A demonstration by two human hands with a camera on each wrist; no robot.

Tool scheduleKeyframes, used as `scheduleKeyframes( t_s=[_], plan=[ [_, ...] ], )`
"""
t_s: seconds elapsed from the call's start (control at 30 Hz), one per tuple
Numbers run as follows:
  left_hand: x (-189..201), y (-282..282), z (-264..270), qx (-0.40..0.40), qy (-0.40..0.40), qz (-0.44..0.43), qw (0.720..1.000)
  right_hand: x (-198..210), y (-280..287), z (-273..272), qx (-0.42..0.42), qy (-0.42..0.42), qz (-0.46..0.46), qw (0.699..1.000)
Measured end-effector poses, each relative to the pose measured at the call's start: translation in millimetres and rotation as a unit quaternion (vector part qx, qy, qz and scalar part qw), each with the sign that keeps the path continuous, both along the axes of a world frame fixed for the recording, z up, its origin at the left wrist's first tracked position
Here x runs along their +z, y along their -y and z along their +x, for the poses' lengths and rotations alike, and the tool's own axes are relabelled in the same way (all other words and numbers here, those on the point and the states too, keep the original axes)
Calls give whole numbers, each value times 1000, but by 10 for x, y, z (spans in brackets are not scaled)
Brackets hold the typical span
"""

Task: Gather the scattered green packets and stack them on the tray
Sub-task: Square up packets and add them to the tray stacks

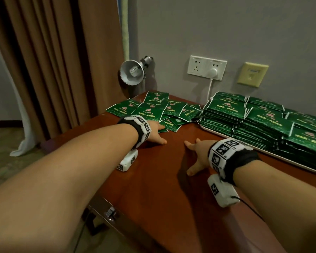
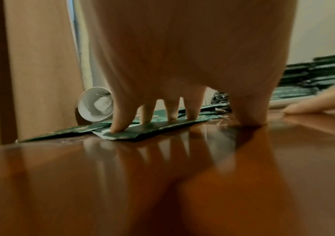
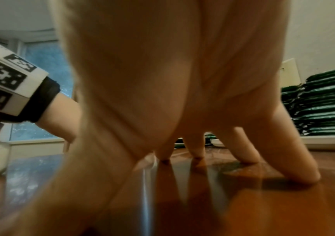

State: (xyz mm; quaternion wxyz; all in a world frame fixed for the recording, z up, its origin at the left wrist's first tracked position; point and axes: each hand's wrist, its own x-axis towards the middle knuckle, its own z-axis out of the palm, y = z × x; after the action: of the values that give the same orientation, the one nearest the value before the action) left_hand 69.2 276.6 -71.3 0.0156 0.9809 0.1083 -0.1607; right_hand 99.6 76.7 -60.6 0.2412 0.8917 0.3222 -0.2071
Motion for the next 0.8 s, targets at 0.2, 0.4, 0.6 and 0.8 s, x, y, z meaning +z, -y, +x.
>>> scheduleKeyframes(
  t_s=[0.2,0.4,0.6,0.8],
  plan=[
    [87,134,-147,-40,-8,26,999,-8,34,-17,-2,-1,18,1000],
    [83,327,-406,-82,-6,30,996,-4,94,-30,-6,0,47,999],
    [-6,529,-768,-121,-6,12,993,-16,197,-128,-17,8,90,996],
    [43,719,-1027,-175,-18,6,984,-12,518,-366,-9,5,103,995]
  ],
)
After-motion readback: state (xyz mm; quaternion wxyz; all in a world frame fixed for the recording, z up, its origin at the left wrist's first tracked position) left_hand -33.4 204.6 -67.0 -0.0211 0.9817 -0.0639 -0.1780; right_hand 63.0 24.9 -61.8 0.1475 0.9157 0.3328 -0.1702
